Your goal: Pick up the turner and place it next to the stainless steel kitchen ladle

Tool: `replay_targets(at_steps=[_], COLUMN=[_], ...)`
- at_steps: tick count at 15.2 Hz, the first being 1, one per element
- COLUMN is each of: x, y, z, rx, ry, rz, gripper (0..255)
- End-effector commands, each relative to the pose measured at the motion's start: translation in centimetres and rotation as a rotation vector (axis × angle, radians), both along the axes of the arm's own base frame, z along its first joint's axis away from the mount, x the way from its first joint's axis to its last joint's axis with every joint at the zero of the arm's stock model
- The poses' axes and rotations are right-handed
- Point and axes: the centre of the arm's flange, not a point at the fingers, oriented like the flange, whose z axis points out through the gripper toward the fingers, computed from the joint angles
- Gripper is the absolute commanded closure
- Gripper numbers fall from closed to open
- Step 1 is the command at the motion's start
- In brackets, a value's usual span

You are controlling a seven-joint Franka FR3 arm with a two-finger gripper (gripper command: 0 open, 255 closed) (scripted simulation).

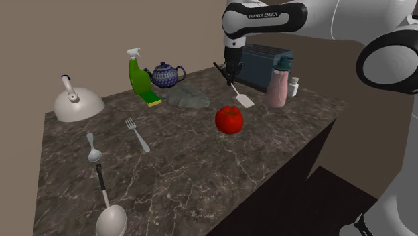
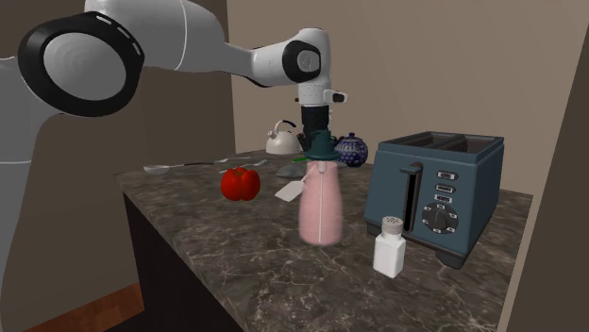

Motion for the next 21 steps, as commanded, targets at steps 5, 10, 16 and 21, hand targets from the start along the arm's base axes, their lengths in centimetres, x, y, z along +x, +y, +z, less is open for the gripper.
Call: replay_targets(at_steps=[5,10,16,21], x=[-1.6,-4.2,-7.4,-10.1], y=[3.6,9.7,16.9,23.0], z=[1.6,1.6,1.6,1.6], rx=[0.000,0.000,0.000,0.000], ry=[0.000,0.000,0.000,0.000], rz=[0.000,0.000,0.000,0.000], gripper=[255,255,255,255])
